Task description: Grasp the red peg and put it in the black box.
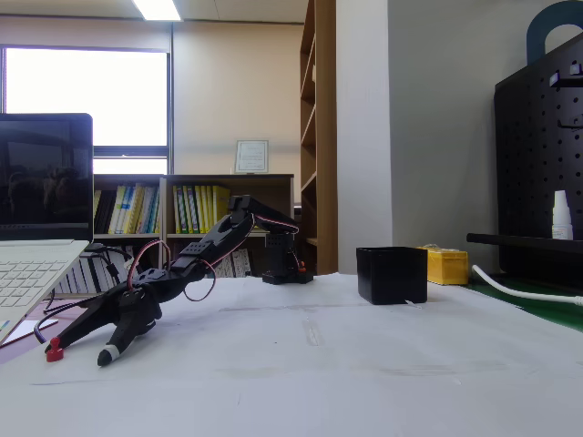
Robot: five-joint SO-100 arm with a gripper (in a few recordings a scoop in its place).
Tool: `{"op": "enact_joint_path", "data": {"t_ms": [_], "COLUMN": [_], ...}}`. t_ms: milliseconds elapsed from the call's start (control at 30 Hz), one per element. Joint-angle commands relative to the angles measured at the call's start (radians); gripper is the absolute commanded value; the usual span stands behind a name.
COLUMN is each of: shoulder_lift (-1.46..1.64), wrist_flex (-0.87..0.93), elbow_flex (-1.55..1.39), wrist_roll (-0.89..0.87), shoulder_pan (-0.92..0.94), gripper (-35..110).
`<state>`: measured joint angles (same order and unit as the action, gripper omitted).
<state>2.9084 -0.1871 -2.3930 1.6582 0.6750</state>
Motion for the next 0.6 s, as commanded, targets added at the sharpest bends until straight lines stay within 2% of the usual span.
{"op": "enact_joint_path", "data": {"t_ms": [0, 567], "shoulder_lift": [-0.003, 0.049], "wrist_flex": [0.006, 0.023], "elbow_flex": [-0.055, -0.133], "wrist_roll": [0.02, 0.025], "shoulder_pan": [-0.002, -0.006], "gripper": [40, 40]}}
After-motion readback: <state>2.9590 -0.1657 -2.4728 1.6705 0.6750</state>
